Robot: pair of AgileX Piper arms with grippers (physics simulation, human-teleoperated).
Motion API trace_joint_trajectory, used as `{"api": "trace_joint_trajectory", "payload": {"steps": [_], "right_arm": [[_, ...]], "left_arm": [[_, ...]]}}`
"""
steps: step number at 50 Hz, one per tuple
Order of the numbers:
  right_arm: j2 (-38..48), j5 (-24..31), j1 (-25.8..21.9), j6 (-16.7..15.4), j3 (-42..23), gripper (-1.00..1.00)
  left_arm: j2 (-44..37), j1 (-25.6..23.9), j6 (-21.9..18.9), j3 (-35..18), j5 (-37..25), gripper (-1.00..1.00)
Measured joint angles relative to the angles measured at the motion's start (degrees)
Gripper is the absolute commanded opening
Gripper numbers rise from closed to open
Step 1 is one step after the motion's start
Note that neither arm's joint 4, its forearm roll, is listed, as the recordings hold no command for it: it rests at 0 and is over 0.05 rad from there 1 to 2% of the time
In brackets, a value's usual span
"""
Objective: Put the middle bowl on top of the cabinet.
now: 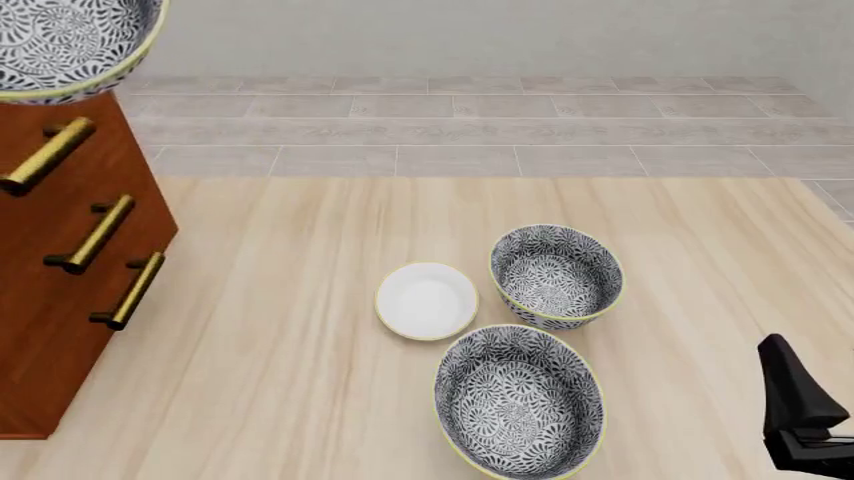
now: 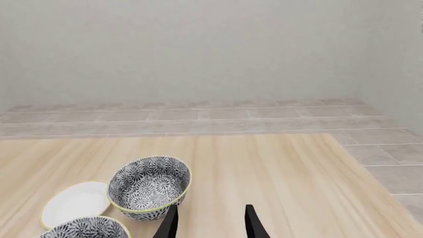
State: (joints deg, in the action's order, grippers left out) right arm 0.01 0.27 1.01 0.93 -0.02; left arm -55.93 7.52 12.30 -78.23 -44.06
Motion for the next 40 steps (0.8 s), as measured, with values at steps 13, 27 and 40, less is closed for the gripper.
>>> {"api": "trace_joint_trajectory", "payload": {"steps": [13,27,40], "right_arm": [[0.0,0.06,0.0,0.07,0.0,1.0],[0.0,0.09,0.06,0.09,0.01,1.0],[0.0,0.12,0.02,0.04,0.0,1.0]], "left_arm": [[-2.7,2.59,1.05,-3.44,-0.62,-1.0],[-5.42,5.19,2.83,-5.57,-0.88,-1.0],[-7.62,7.34,5.09,-7.31,-1.07,-1.0]]}}
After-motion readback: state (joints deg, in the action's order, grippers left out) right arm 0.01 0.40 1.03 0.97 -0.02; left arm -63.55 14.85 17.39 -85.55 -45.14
